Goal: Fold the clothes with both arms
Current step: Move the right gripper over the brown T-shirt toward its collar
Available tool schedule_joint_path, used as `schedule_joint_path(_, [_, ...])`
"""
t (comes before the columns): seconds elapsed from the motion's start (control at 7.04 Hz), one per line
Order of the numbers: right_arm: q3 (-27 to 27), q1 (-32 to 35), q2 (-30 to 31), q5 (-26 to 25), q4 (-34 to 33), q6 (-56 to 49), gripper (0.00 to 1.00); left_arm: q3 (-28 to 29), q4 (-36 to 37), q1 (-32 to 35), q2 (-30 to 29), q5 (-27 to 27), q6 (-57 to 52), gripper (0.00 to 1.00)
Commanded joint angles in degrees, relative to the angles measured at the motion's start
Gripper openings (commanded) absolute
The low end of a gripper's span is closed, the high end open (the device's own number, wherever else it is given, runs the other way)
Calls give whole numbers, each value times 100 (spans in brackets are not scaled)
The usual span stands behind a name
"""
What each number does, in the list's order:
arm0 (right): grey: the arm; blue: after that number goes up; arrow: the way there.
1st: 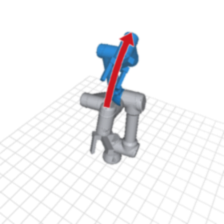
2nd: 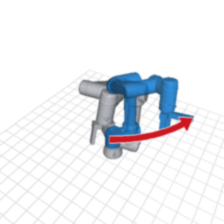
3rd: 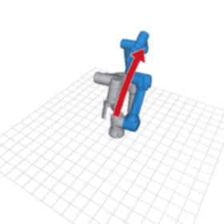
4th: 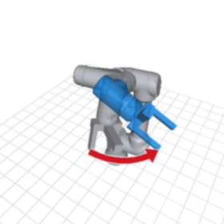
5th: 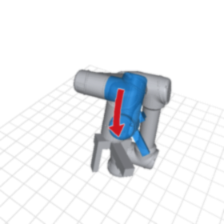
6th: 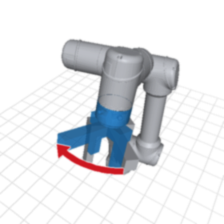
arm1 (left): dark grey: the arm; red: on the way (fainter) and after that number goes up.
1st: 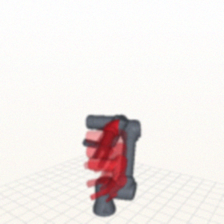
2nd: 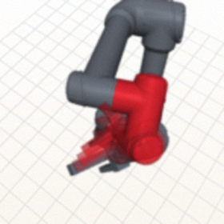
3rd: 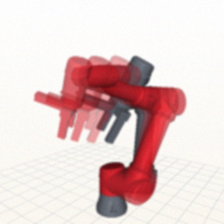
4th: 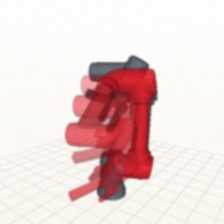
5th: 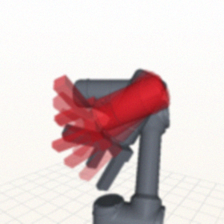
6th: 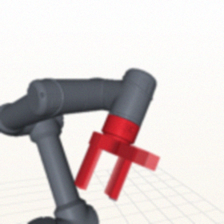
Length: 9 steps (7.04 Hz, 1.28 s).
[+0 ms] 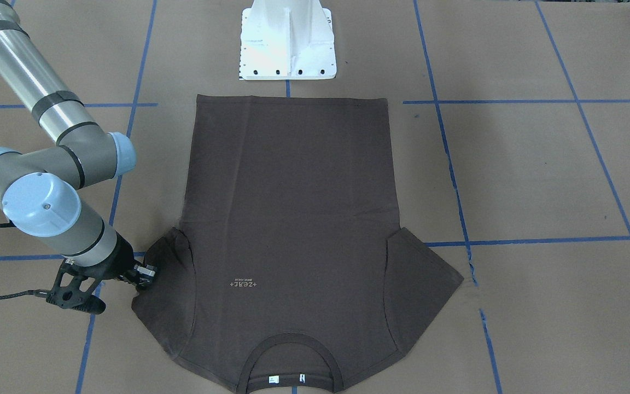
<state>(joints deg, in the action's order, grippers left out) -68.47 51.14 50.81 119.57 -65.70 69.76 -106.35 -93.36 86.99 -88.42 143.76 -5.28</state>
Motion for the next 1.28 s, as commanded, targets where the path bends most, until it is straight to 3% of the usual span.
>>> schedule_joint_path(0.0, [166,-515,-744,-849,-250,798,0,8,2,-7,0,30,-8,100])
schedule_joint_path(0.14, [603,-648,-1096,-1073,-224,820,0,17,2,-7,0,30,-8,100])
schedule_joint_path(0.28, [868,-658,-1213,-1154,-189,794,29,9,2,-7,0,21,10,100])
schedule_joint_path(0.43, [897,-667,-1266,-1338,-180,777,99,43,-15,-15,-9,21,132,100])
schedule_joint_path(0.57, [862,-737,-1406,-1357,-84,776,100,53,-259,-59,-26,29,699,100])
schedule_joint_path(0.71, [488,-720,-1285,-1287,56,846,100,105,-1018,-495,-200,21,1644,100])
schedule_joint_path(0.85, [-316,-694,-605,-1087,40,838,100,140,-1644,-1056,-585,-145,2967,100])
schedule_joint_path(0.99, [-925,-485,-33,-797,66,777,100,193,-1763,-1523,-954,-720,3842,100])
schedule_joint_path(1.14, [-1557,-326,477,-568,49,776,100,533,-1764,-1945,-1428,-935,4582,100])
